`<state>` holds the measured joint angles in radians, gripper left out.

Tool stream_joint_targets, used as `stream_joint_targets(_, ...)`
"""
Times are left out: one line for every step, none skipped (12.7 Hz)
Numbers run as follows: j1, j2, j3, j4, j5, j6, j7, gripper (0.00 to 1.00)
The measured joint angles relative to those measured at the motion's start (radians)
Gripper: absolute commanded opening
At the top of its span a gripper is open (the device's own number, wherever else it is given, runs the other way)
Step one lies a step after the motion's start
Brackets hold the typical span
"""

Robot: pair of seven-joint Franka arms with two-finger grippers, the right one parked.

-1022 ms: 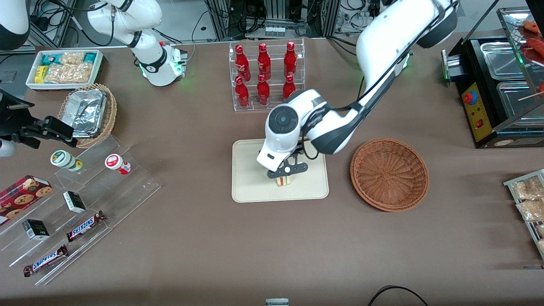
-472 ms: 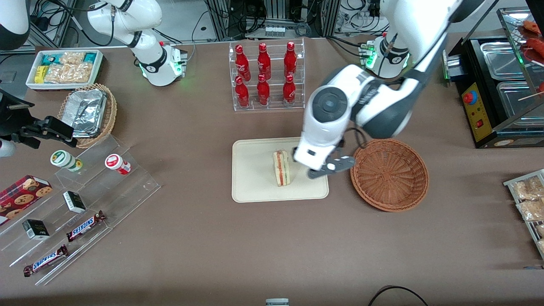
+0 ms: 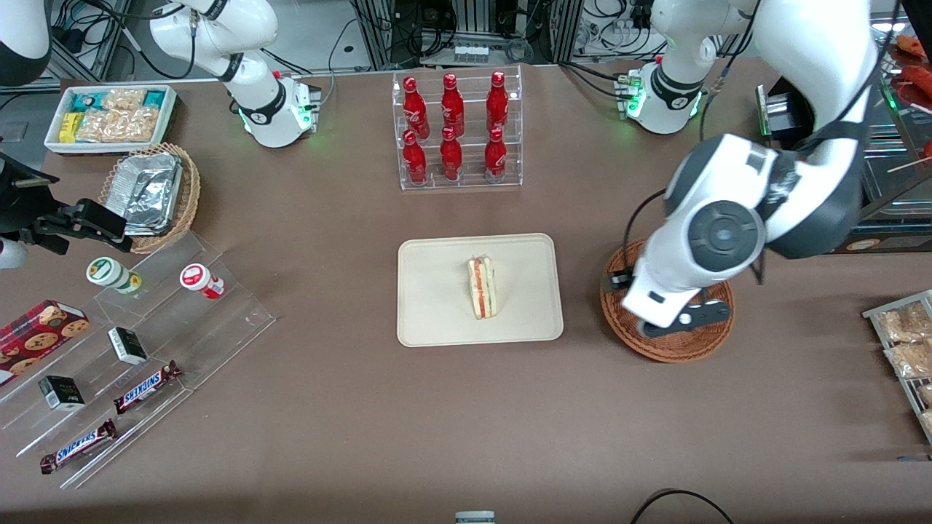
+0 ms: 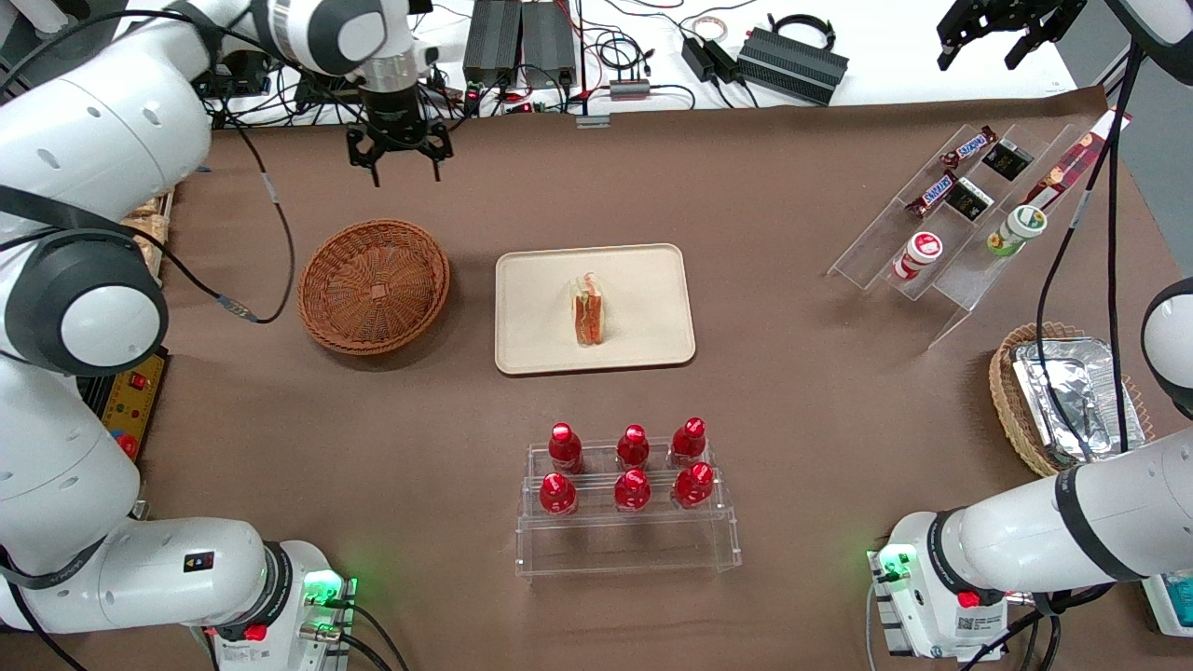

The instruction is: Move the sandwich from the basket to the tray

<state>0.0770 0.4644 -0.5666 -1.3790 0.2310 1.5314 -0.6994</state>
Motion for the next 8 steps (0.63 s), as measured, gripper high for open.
stream_joint_targets(0.014,-0.018,0.000,-0.005,0.000,-0.010,0.016,1.00)
stream_joint_targets(0.024,-0.038,0.000,-0.015,0.000,-0.016,0.028,1.00)
stream_joint_targets(0.033,-0.062,0.000,-0.032,0.000,-0.017,0.044,1.00)
stream_joint_targets(0.038,-0.091,0.004,-0.054,-0.003,-0.019,0.067,1.00)
stream_joint_targets(0.037,-0.124,0.022,-0.077,-0.018,-0.025,0.094,1.00)
stream_joint_targets(0.034,-0.162,0.054,-0.098,-0.051,-0.038,0.130,1.00)
stream_joint_targets(0.027,-0.204,0.096,-0.118,-0.085,-0.054,0.174,1.00)
stream_joint_targets(0.014,-0.245,0.147,-0.131,-0.106,-0.078,0.226,1.00)
